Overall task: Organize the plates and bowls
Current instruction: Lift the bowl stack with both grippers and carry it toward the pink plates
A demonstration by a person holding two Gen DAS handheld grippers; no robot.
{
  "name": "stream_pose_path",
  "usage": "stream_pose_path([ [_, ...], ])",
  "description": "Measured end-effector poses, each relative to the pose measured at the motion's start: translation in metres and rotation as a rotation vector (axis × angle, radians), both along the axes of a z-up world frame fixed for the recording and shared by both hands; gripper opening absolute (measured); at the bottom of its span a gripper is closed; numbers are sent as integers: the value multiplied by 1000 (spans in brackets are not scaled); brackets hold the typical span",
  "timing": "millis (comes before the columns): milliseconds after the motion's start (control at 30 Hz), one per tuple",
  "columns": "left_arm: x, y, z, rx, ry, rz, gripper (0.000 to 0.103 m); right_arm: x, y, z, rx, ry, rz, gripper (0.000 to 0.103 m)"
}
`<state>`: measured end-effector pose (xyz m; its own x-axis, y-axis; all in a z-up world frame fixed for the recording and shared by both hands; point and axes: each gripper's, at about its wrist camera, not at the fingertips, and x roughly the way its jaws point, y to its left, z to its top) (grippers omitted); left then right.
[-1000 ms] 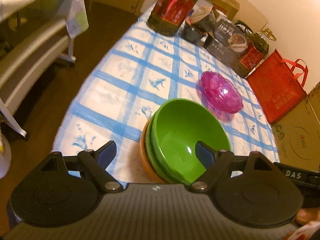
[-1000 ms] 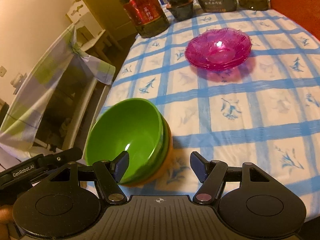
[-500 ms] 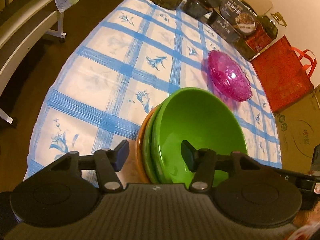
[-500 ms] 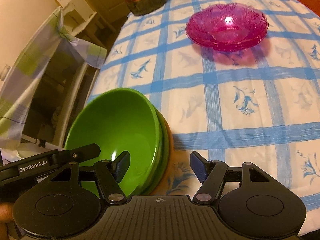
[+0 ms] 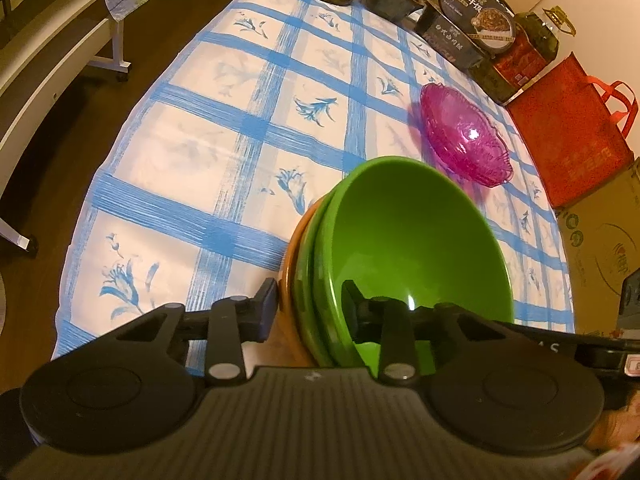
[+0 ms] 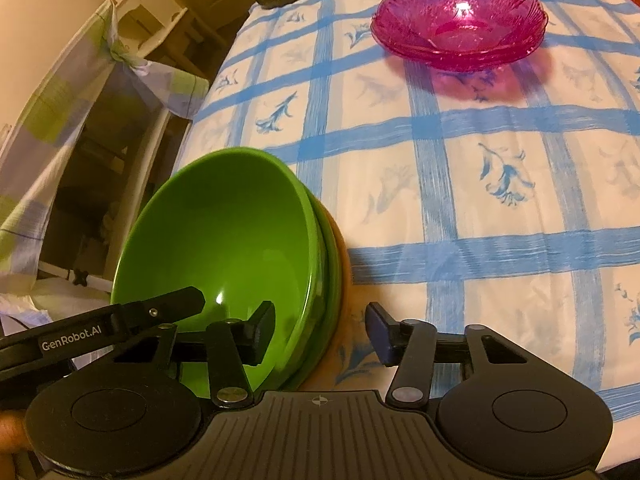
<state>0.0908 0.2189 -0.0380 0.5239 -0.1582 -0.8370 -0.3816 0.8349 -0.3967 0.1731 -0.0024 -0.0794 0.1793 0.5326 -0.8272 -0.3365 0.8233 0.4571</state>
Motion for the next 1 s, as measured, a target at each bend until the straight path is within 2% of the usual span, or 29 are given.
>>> stream_pose_path([
  [100,0,0,0,11,3,-5,27,-1,2,-2,-3,4,-2,38],
  [333,-1,-7,5,59,8,-34,25,-4,-1,0,-18,-8,-17,27],
  [667,-3,-16,11,62,16,-39,24,-8,-11,7,-21,-24,-20,26],
  [1000,13,-45,29,88,-12,-83,24,-3,-40,25,-9,-54,-63,26],
])
